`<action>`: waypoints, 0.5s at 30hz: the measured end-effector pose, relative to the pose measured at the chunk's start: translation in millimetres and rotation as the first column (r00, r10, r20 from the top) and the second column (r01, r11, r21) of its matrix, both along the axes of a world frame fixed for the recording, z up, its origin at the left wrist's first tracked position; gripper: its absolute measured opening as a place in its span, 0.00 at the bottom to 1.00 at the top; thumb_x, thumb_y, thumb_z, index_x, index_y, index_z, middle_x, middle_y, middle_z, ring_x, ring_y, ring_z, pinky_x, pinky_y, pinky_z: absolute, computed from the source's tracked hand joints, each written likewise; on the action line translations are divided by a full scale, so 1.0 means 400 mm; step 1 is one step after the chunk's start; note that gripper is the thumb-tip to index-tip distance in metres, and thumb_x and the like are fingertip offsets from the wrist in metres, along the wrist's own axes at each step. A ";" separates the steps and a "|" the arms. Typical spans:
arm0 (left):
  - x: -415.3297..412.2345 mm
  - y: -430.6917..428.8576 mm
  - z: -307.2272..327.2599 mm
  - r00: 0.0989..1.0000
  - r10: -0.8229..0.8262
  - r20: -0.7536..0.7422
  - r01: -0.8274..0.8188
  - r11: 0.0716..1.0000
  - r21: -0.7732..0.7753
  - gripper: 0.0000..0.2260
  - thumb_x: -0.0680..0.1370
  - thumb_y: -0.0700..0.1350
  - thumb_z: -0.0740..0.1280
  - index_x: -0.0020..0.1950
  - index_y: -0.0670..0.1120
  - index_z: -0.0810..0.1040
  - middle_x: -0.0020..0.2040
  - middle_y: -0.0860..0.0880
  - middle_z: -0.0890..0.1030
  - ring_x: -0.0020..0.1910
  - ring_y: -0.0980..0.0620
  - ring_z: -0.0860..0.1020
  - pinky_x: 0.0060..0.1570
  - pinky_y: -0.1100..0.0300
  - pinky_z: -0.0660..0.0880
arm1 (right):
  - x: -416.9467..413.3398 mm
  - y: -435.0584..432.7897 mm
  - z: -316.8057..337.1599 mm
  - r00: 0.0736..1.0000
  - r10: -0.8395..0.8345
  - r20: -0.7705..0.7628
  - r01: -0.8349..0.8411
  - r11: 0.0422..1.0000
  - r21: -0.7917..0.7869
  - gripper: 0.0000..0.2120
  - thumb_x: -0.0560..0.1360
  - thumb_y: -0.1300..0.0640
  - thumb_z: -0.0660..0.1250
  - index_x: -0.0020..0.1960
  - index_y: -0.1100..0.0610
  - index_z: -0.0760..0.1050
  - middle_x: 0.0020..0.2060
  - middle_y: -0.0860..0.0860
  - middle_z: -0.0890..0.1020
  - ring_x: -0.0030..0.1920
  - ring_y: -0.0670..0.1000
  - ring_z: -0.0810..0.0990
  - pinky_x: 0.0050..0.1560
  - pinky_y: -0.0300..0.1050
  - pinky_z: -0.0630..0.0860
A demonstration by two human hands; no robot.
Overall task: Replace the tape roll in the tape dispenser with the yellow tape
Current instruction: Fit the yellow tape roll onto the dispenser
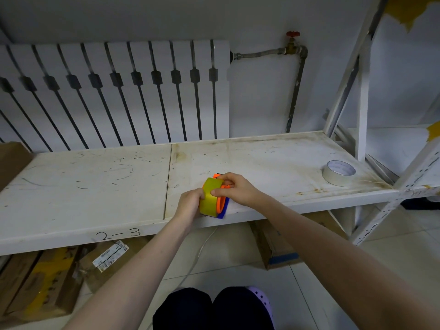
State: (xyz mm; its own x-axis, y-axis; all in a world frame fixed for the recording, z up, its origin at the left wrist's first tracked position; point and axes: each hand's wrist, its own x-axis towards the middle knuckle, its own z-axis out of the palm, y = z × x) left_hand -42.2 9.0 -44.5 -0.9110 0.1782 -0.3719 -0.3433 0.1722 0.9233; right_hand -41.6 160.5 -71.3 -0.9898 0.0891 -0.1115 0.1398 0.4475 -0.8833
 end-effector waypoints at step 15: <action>-0.022 -0.011 -0.022 0.999 -0.024 -0.022 0.023 0.999 -0.027 0.08 0.76 0.41 0.57 0.37 0.44 0.69 0.42 0.44 0.73 0.35 0.52 0.70 0.33 0.61 0.62 | 0.001 -0.002 0.013 1.000 -0.004 0.018 0.004 1.000 -0.003 0.29 0.71 0.51 0.71 0.68 0.58 0.67 0.64 0.54 0.75 0.55 0.49 0.74 0.44 0.37 0.74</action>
